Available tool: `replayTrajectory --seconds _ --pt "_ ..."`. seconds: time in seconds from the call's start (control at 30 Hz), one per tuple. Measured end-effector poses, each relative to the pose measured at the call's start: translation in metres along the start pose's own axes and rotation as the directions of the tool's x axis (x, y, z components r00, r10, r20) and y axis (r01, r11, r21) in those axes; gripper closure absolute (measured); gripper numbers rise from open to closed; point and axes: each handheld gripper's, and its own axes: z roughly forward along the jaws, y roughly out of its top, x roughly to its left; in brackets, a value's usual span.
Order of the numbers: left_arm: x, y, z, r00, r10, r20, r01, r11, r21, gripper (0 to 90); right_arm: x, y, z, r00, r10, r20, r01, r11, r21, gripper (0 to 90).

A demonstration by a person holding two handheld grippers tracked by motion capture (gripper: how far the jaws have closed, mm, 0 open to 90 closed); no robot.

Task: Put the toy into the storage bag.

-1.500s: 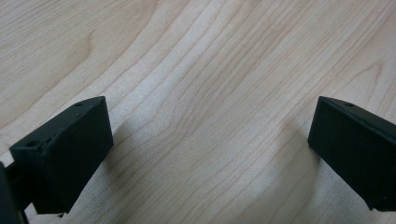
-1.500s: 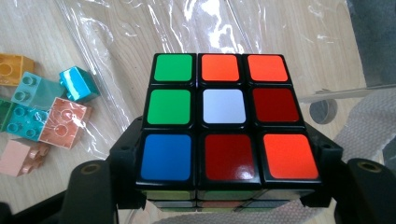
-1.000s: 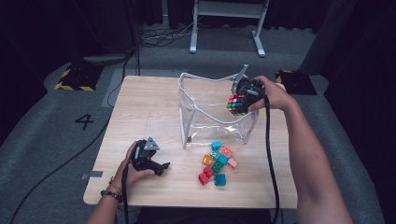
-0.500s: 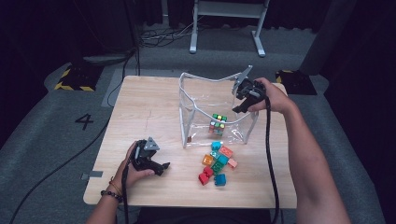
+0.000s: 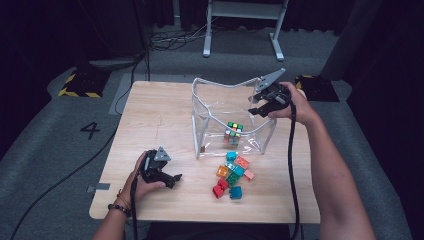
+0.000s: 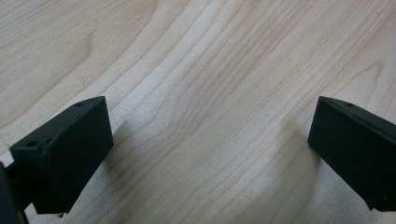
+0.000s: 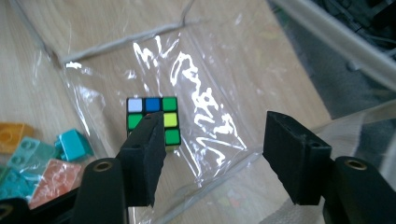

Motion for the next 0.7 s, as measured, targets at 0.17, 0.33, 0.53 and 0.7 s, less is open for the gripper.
replayTrajectory --seconds 0.17,0.33,0.53,0.7 --pt "0.000 0.000 0.000 1.0000 0.004 -0.003 -0.004 1.0000 0.000 0.1 0.003 -0.004 -0.016 0.9972 0.056 0.050 -0.051 0.993 -0.102 37.0" --pt "0.000 0.000 0.000 1.0000 0.002 -0.002 -0.002 1.0000 -0.002 0.1 0.009 -0.012 -0.034 0.9918 0.100 0.080 -0.080 0.973 -0.217 35.1" --pt "0.000 0.000 0.000 1.0000 0.001 -0.004 -0.001 1.0000 -0.002 0.1 0.014 -0.029 -0.059 0.9805 0.169 0.101 -0.128 0.938 -0.323 33.4" --pt "0.000 0.000 0.000 1.0000 0.001 -0.005 -0.001 1.0000 -0.006 0.1 0.019 -0.042 -0.071 0.9748 0.187 0.121 -0.134 0.925 -0.355 33.3"
